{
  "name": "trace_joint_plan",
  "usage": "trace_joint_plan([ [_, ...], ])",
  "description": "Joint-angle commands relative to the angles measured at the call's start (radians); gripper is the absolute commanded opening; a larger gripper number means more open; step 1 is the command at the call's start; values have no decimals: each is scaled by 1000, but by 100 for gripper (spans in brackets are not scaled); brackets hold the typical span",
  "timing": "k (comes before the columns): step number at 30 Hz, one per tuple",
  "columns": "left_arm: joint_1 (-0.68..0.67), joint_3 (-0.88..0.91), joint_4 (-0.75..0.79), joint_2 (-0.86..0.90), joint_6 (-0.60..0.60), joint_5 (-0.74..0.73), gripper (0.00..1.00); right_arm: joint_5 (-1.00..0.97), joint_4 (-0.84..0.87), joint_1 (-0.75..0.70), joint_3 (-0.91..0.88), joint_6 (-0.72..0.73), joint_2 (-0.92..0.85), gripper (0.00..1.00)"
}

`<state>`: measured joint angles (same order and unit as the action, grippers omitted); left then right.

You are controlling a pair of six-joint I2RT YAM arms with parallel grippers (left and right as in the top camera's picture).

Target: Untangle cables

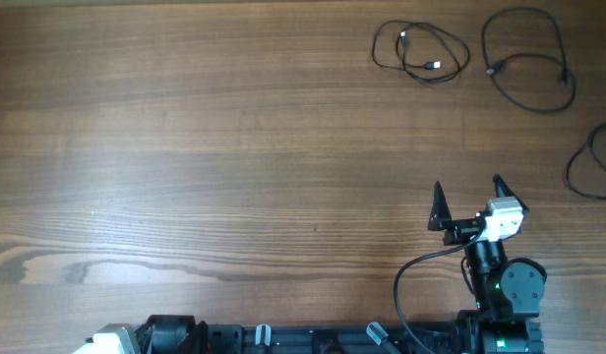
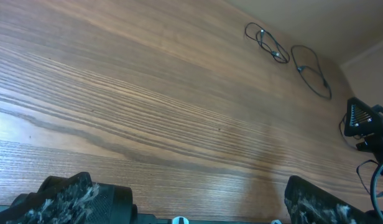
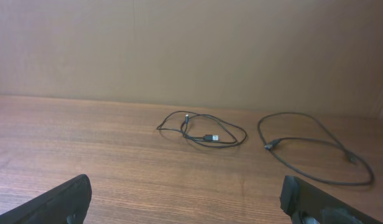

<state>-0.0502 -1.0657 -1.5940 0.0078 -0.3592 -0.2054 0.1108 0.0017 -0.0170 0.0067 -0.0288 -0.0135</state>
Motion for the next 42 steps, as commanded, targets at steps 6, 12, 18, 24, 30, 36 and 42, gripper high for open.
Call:
trace_joint_plan([
  [6, -4, 5, 7, -3, -34, 12, 100, -9, 5, -5, -2, -14, 10, 100],
  [12, -4, 5, 7, -3, -53, 13, 100, -9, 5, -5, -2, -14, 10, 100],
  [18, -4, 7, 120, -3, -52, 25, 100, -9, 4, -5, -2, -13, 10, 100],
  [24, -4, 21, 317, -3, -52, 183, 100, -9, 4, -5, -2, -14, 10, 100],
  [30, -4, 147, 541, -3, -52, 200, 100, -9, 4, -5, -2, -13, 10, 100],
  [36, -4, 410, 803, -3, -52, 200, 100, -9, 5, -5, -2, -14, 10, 100],
  [42, -4, 669, 1084, -3, -53, 199, 100, -9, 5, -5, -2, -14, 10, 100],
])
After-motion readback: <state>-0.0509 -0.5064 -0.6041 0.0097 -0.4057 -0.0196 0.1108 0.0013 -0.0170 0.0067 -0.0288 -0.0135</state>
